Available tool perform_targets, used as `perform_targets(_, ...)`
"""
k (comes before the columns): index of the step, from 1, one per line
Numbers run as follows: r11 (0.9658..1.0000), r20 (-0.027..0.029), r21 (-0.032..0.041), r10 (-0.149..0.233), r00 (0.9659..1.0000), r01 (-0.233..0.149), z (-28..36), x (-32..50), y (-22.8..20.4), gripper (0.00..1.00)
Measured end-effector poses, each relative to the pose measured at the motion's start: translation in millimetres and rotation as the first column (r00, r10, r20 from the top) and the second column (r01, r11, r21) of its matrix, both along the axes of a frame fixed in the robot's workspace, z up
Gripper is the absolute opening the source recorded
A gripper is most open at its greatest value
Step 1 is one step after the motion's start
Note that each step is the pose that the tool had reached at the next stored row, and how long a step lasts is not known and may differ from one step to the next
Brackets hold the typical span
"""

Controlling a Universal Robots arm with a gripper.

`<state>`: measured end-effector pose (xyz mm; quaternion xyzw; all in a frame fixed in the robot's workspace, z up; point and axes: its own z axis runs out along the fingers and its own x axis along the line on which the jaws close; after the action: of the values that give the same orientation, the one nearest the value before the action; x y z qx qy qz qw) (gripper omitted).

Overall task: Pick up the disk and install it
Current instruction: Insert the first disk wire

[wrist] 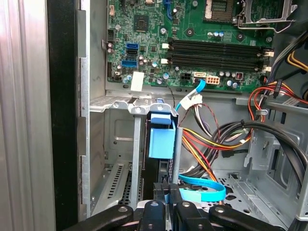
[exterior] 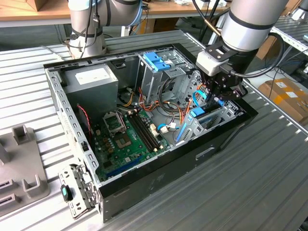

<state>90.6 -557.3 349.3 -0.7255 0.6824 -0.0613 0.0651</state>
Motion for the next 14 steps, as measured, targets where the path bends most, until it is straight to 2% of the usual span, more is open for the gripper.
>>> perform_targets(14,1.0000,0.0000,0.0000,0.000,1.0000,0.000,-3.9,-0.1,0.0,0.16)
